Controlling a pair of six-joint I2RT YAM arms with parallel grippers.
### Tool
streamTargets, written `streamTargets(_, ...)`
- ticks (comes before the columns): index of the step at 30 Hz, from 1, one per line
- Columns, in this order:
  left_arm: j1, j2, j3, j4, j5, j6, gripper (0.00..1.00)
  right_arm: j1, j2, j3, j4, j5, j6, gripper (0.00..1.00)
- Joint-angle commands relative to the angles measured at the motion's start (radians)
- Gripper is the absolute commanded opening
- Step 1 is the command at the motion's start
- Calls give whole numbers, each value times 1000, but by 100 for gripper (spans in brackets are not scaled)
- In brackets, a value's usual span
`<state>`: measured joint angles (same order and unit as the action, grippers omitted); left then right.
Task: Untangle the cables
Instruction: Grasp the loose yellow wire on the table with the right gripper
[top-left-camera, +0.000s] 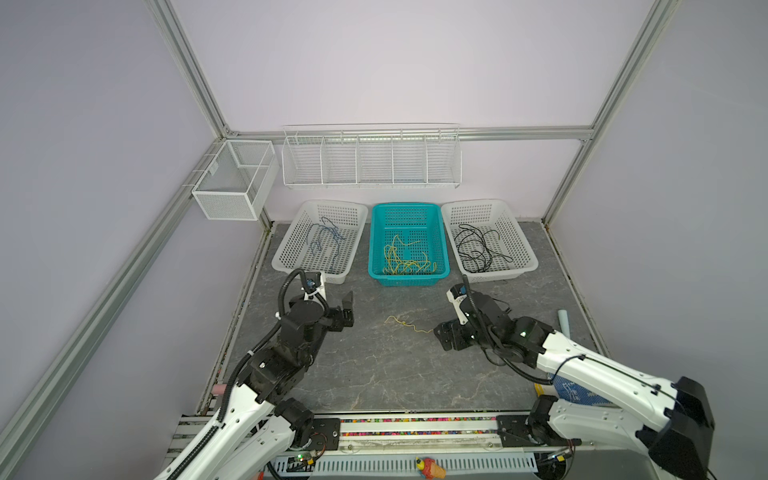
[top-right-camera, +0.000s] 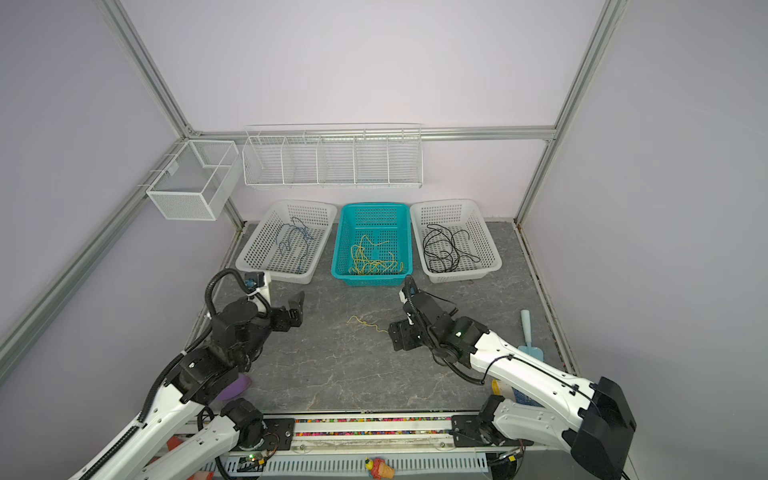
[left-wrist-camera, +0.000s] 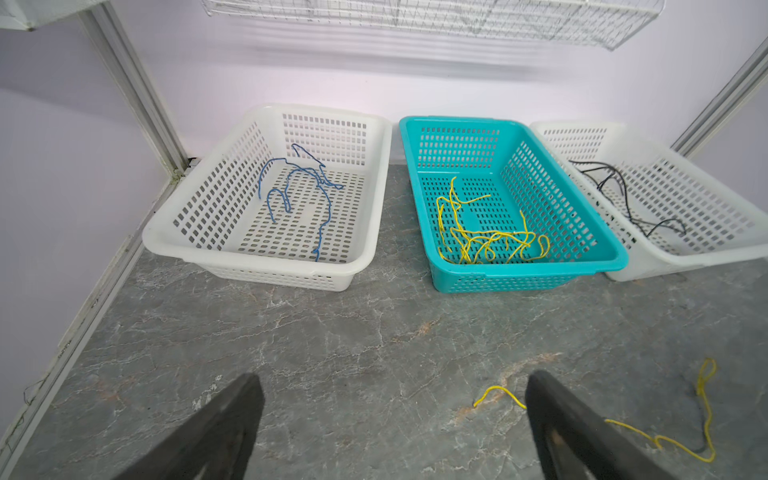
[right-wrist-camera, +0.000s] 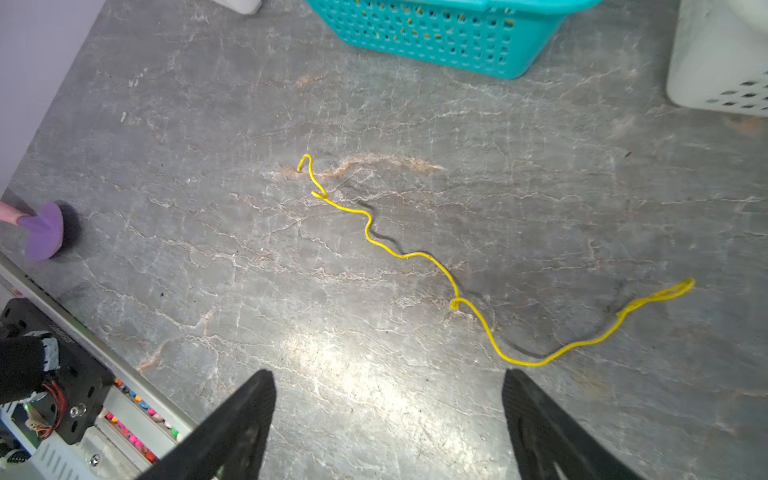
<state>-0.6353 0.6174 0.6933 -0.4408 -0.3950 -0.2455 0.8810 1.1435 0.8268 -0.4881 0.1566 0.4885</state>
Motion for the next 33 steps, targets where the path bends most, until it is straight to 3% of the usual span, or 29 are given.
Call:
streamTargets(1, -3, -99, -80, -63, 12, -26, 99, 32, 67, 31, 82, -6, 23, 90)
streamTargets(6, -3, -178, -131, -30, -4, -21, 99, 75, 237, 111, 159, -3, -27, 91)
streamTargets(13, -3, -129, -127, -59, -39, 12, 99, 76, 435, 196, 220, -28, -117, 99)
streamTargets(21, -3, -133, -131, -62, -41, 15, 99, 75, 579, 276, 240, 1, -200, 82)
streamTargets(33, -3, -140, -144, -47, -36, 18, 99, 58, 720, 343, 260, 19, -254, 47)
